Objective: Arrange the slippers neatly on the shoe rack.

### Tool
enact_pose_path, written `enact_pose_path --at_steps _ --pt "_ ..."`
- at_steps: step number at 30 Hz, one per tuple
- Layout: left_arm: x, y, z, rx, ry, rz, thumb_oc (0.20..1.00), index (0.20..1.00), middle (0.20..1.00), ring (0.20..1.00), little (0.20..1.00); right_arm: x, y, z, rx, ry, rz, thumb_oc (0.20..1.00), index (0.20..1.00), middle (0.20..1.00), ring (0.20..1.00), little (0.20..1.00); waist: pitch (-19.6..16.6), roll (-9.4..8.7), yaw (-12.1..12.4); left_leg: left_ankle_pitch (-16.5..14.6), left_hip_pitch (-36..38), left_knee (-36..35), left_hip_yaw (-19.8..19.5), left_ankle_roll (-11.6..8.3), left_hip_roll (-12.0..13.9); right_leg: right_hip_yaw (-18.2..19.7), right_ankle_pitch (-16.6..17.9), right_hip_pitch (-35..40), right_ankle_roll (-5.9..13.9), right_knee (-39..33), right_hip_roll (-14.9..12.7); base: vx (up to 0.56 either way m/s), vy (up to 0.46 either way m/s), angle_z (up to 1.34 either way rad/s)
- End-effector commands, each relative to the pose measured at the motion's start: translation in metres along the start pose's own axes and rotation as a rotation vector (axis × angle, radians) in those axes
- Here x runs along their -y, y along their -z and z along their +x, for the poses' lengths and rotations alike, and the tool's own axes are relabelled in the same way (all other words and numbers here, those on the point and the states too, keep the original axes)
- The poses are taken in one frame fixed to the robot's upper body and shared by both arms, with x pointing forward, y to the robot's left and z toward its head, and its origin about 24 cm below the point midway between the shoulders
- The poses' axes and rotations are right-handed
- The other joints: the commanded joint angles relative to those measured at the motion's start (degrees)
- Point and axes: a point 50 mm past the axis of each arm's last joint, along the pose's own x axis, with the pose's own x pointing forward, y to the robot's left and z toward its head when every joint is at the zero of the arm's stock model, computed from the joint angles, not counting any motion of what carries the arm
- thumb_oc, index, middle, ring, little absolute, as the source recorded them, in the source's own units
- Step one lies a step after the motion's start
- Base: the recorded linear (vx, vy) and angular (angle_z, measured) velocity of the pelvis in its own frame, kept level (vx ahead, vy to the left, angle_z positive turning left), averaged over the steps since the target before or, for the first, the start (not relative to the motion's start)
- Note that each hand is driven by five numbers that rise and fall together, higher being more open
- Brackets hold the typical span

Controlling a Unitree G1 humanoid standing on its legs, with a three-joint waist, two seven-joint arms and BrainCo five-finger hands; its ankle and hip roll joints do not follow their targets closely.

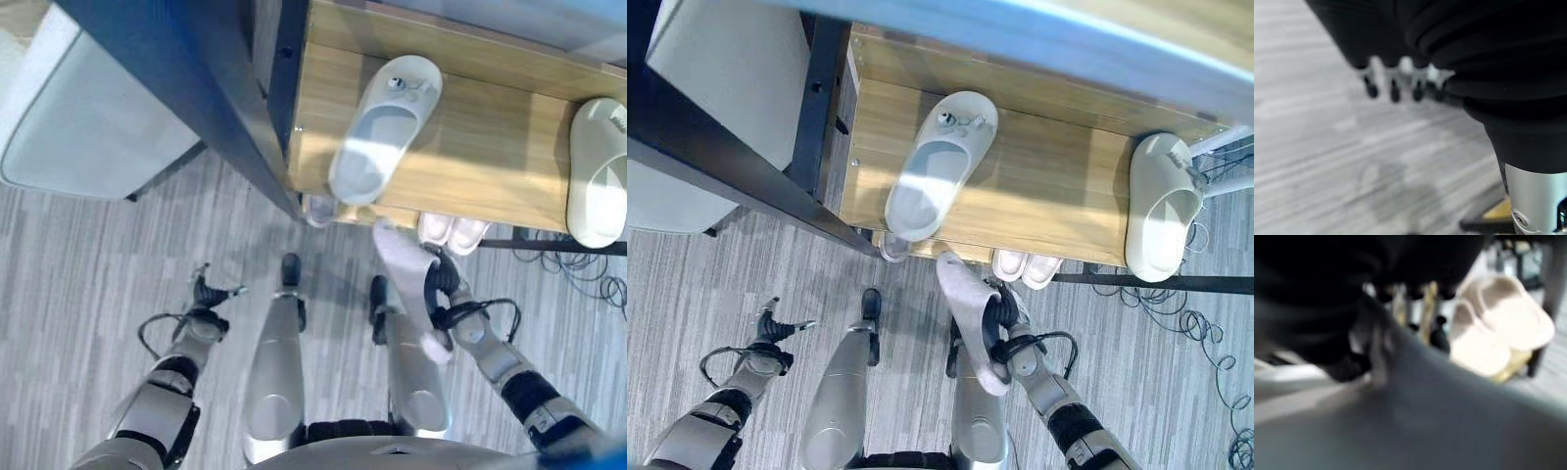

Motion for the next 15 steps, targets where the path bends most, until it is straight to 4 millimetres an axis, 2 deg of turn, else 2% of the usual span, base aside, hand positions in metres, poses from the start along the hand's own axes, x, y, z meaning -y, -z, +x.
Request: enact_pose_path --at_steps 1,2,3,4,5,7,8,10,12,14,15 --pt "0.024 0.011 -0.019 0.003 0.045 -0.078 1.0 1.0 1.0 1.0 1.0 0.016 0.006 -0.011 0.015 0.084 -0.057 0.2 0.2 0.2 0.2 0.2 -0.71 2.09 0.01 -3.53 -3.85 4.95 -2.66 -1.03 2.88 -1.87 -0.75 -5.7 0.46 7.03 0.27 0.07 0.004 -0.28" --pt "0.029 0.004 -0.021 0.068 0.048 -0.021 1.0 1.0 1.0 1.0 1.0 0.019 0.014 -0.01 -0.008 0.099 -0.124 0.2 0.2 0.2 0.2 0.2 -0.72 2.78 0.0 -7.32 -5.39 9.5 -2.86 -0.85 2.75 -2.11 -4.93 -7.21 0.03 11.76 -0.24 0.09 -0.005 -0.14" --pt "0.029 0.004 -0.021 0.068 0.048 -0.02 1.0 1.0 1.0 1.0 1.0 0.019 0.014 -0.01 -0.007 0.1 -0.124 0.2 0.2 0.2 0.2 0.2 -0.73 2.8 -0.01 -7.54 -5.57 9.83 -2.89 -0.84 2.77 -2.09 -5.13 -7.36 0.04 12.04 -0.25 0.08 -0.04 0.0" --pt "0.031 -0.001 -0.023 0.105 0.058 -0.015 1.0 1.0 1.0 1.0 1.0 0.023 0.015 -0.009 0.002 0.105 -0.172 0.2 0.2 0.2 0.2 0.2 -0.72 3.12 -0.13 -8.98 -8.52 14.04 -3.58 -0.65 2.51 -2.0 -7.33 -10.17 -0.5 16.63 -0.74 0.0 -0.04 0.12" --pt "0.031 -0.001 -0.023 0.106 0.058 -0.016 1.0 1.0 1.0 1.0 1.0 0.023 0.015 -0.009 0.003 0.105 -0.172 0.2 0.2 0.2 0.2 0.2 -0.79 3.15 -0.18 -9.11 -8.81 14.33 -3.64 -0.65 2.5 -2.02 -7.48 -10.41 -0.49 16.89 -0.76 0.0 -0.066 0.2" --pt "0.028 -0.002 -0.022 0.118 0.039 -0.01 1.0 1.0 1.0 1.0 1.0 0.031 0.016 -0.004 0.003 0.142 -0.214 0.2 0.2 0.2 0.2 0.2 -0.99 3.58 -0.3 -10.79 -12.45 19.0 -4.47 -0.27 2.16 -1.47 -10.17 -14.23 -1.3 22.2 -0.9 0.0 -0.057 0.26" --pt "0.028 -0.002 -0.022 0.118 0.039 -0.01 1.0 1.0 1.0 1.0 1.0 0.031 0.016 -0.004 0.004 0.142 -0.215 0.2 0.2 0.2 0.2 0.2 -1.17 3.6 -0.34 -10.93 -12.81 19.29 -4.52 -0.27 2.15 -1.47 -10.32 -14.56 -1.3 22.47 -0.91 -0.03 -0.111 0.21" --pt "0.013 0.0 -0.014 0.075 -0.047 -0.063 1.0 1.0 1.0 1.0 1.0 0.065 -0.004 0.019 0.072 0.308 -0.216 0.2 0.2 0.2 0.2 0.2 -1.68 4.65 -0.07 -15.57 -23.89 32.67 -6.22 1.31 0.71 0.67 -17.23 -26.06 -4.39 36.65 -0.8 -0.06 -0.168 0.12" --pt "-0.003 0.001 -0.007 0.033 -0.116 -0.123 1.0 1.0 1.0 1.0 1.0 0.096 -0.024 0.04 0.127 0.414 -0.193 0.2 0.2 0.2 0.2 0.2 -2.46 5.33 0.37 -18.22 -30.41 40.89 -7.15 2.11 0.37 2.09 -20.16 -33.3 -5.9 45.54 -0.55 -0.03 -0.099 0.12" --pt "-0.02 0.004 -0.001 0.006 -0.182 -0.161 1.0 1.0 1.0 1.0 1.0 0.127 -0.054 0.055 0.229 0.51 -0.119 0.2 0.2 0.2 0.2 0.2 -2.96 5.77 0.85 -21.1 -37.03 50.28 -8.31 2.41 0.5 3.42 -22.93 -40.57 -6.88 55.06 -0.16 0.02 -0.056 0.0" --pt "-0.02 0.004 -0.001 0.006 -0.182 -0.161 1.0 1.0 1.0 1.0 1.0 0.127 -0.054 0.056 0.229 0.51 -0.119 0.2 0.2 0.2 0.2 0.2 -3.14 5.78 0.83 -21.11 -37.38 50.45 -8.34 2.4 0.49 3.44 -22.96 -40.92 -6.88 55.23 -0.16 0.05 -0.05 -0.14"
